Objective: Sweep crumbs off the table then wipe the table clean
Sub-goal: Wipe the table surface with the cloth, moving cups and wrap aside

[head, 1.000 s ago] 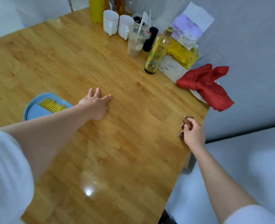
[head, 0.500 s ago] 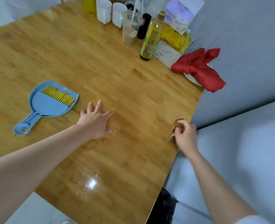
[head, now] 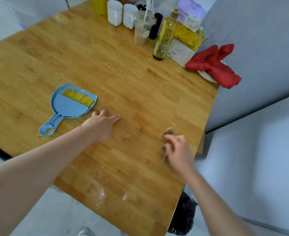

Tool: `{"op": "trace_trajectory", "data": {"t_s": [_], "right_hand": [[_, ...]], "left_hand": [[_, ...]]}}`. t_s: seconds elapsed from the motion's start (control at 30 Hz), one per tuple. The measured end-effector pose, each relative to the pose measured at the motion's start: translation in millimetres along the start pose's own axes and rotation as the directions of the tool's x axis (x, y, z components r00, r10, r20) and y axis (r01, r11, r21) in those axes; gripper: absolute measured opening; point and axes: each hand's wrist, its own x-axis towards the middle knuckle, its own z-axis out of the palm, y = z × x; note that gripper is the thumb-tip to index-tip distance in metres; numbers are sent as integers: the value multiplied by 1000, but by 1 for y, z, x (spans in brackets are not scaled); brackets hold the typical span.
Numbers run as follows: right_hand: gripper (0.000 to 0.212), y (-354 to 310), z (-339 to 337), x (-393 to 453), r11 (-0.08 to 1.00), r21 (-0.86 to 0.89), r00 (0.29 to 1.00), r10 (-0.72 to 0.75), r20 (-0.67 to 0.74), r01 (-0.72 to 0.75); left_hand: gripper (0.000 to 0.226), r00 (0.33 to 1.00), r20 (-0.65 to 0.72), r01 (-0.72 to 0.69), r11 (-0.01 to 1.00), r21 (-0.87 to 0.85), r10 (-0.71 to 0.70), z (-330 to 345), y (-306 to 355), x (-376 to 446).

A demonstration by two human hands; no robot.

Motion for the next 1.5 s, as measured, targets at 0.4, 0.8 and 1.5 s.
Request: {"op": "trace_trajectory", "data": {"t_s": [0.4, 0.8, 1.5], "right_hand": [[30, -35, 2, 96, 947, 72, 943, 318, -101, -312], [31, -97, 23, 172, 995, 70, 991, -81, 106, 74], [35, -97, 41, 16, 923, 105, 885, -385, 262, 371]], "left_hand": [[83, 987, 138, -54, 984, -172, 78, -27, -31, -1], [68, 993, 85, -41, 900, -435, 86, -29, -42, -5], [67, 984, -73, -159, 987, 30, 161, 2, -35, -5]]}}
